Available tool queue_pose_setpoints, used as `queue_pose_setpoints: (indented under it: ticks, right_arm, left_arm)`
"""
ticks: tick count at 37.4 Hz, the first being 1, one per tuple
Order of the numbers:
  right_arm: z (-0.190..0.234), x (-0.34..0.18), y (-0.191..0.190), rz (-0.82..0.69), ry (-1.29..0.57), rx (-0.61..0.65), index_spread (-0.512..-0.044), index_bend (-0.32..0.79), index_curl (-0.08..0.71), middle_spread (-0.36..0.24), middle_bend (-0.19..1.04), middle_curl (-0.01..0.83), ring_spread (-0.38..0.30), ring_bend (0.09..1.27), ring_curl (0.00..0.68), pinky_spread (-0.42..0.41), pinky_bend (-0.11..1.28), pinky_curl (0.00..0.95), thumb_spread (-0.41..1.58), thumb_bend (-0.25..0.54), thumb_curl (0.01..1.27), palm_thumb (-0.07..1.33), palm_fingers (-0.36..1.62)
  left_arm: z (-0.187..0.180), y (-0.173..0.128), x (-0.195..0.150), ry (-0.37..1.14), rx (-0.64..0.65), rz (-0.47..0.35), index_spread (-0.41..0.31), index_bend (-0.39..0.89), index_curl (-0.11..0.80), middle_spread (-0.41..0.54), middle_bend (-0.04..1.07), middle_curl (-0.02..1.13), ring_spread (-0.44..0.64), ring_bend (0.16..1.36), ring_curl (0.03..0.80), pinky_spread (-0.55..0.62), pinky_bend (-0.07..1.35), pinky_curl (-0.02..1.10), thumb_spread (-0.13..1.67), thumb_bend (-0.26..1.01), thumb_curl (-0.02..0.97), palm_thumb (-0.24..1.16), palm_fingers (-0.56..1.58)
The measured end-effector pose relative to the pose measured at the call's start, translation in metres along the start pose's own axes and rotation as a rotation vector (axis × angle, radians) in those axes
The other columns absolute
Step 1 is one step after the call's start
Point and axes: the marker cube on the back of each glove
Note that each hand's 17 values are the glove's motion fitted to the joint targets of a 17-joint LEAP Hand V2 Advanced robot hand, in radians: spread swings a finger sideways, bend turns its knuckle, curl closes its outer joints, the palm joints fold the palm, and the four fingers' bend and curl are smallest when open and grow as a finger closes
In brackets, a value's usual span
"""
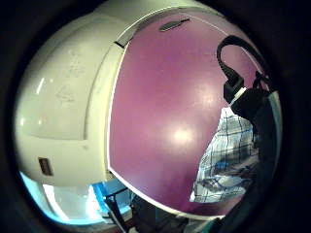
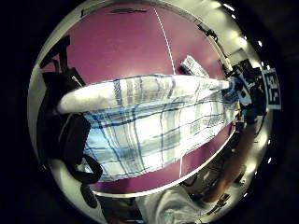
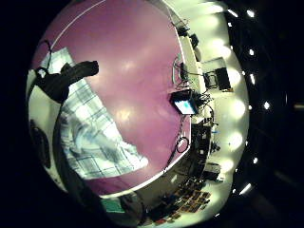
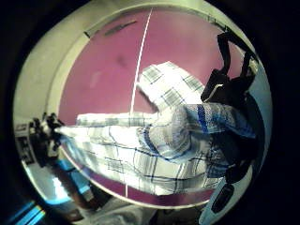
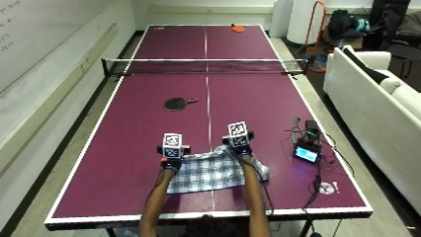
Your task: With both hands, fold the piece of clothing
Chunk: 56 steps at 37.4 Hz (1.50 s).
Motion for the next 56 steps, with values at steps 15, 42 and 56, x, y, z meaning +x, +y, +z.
queue_pose_setpoints:
  ticks: [15,42,56]
  right_arm:
    - [0.028,0.052,0.048,0.257,-0.32,-0.113,-0.354,0.09,0.348,-0.266,0.32,0.42,-0.243,0.54,0.403,-0.107,0.48,0.407,1.06,-0.038,0.28,0.83,0.71]
    - [0.084,0.084,0.116,0.442,-0.505,-0.153,-0.325,0.3,0.316,-0.243,0.56,0.467,-0.257,0.81,0.403,0.035,0.22,0.176,1.12,0.12,0.33,0.98,1.08]
    - [-0.069,-0.037,0.085,0.203,-1.342,-0.262,-0.329,0.09,0.309,-0.259,0.38,0.449,-0.26,0.73,0.443,-0.288,0.52,0.343,0.68,0.011,0.48,1.03,1.13]
  left_arm:
    - [0.018,-0.011,0.003,-0.089,0.418,-0.057,-0.181,-0.04,0.296,-0.298,0.43,0.52,-0.3,0.76,0.479,-0.1,0.38,0.45,1.2,-0.01,0.263,0.68,0.68]
    - [0.083,0.035,0.078,0.095,-0.095,0.082,-0.127,0.09,0.334,-0.074,0.14,0.34,0.09,0.57,0.353,0.27,0.4,0.41,1.44,-0.01,0.174,0.27,0.45]
    - [-0.002,0.05,-0.004,0.32,0.123,-0.006,-0.129,0.07,0.241,-0.101,0.22,0.37,0.0,0.66,0.374,0.12,0.5,0.44,1.43,0.02,0.228,0.37,0.54]
